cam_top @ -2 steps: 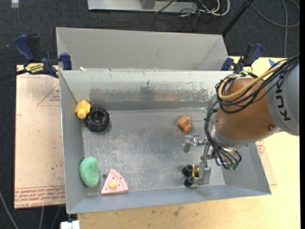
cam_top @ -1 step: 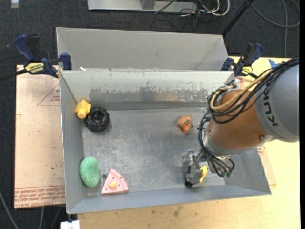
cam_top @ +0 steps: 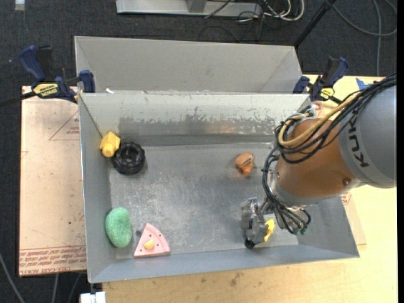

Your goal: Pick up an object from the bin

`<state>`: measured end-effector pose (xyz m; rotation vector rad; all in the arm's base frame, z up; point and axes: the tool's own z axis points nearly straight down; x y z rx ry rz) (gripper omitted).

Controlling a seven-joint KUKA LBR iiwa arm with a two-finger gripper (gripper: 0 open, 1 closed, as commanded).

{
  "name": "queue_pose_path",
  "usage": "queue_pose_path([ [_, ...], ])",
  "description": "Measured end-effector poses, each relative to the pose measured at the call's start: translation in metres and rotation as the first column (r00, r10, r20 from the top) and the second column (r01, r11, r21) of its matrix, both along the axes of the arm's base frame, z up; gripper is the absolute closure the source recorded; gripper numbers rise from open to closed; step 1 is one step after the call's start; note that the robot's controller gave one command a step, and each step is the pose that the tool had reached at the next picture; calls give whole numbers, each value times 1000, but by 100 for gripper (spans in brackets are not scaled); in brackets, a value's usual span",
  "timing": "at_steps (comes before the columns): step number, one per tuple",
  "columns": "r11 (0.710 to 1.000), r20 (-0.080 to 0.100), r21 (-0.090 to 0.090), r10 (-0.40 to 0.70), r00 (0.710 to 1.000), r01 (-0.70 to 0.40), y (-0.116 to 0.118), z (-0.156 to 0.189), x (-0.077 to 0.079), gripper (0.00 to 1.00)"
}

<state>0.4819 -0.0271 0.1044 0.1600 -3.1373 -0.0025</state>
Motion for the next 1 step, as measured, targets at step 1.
queue_pose_path([
  [1,1000,3,0,26,1000,-26,-41,29,30,100],
])
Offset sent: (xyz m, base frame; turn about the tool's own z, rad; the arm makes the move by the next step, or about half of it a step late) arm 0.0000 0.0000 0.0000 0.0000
